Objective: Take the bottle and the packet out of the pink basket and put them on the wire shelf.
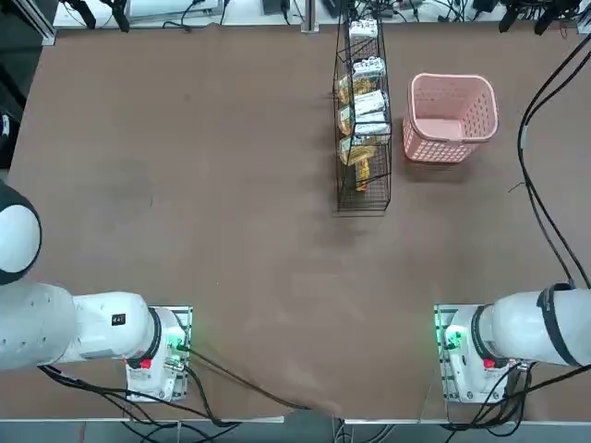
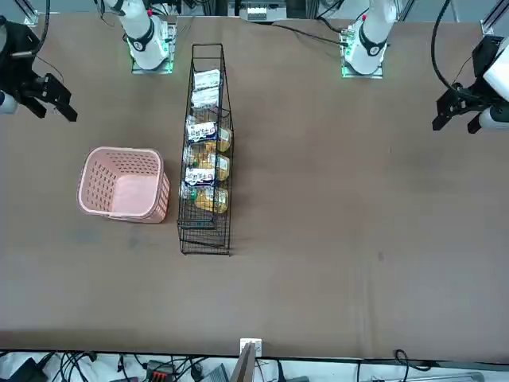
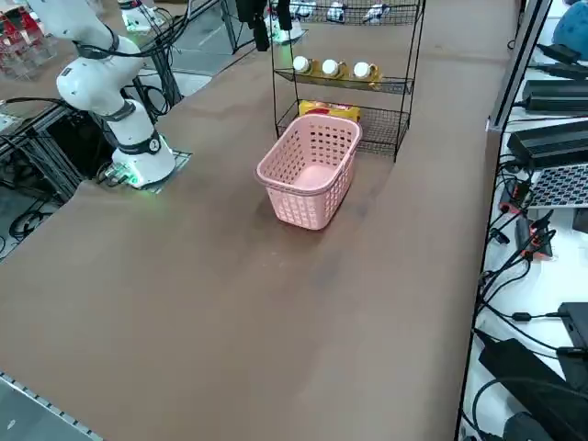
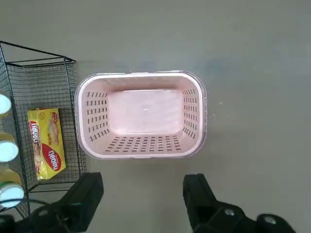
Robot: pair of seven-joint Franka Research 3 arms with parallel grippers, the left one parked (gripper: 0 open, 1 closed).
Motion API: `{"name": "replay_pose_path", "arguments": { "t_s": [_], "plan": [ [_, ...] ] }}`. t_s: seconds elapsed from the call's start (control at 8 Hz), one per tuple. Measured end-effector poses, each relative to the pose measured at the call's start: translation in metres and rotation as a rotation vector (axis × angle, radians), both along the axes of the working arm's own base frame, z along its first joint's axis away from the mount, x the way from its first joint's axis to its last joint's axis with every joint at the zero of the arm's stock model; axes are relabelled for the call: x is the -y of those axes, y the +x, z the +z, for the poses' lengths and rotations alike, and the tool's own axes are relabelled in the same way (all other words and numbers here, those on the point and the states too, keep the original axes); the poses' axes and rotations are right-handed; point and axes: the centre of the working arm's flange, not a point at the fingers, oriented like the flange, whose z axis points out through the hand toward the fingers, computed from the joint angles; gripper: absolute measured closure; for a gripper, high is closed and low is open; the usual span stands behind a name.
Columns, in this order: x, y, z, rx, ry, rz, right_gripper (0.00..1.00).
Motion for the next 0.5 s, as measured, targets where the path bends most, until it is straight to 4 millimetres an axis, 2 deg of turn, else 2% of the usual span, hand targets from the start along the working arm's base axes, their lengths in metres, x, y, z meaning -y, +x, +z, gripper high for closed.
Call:
{"name": "replay_pose_path", "arguments": {
  "t_s": [0.5],
  "plan": [
    [0.0002, 0.0011, -0.0018, -0.003, 0.000, -0.001, 0.00]
  ]
}}
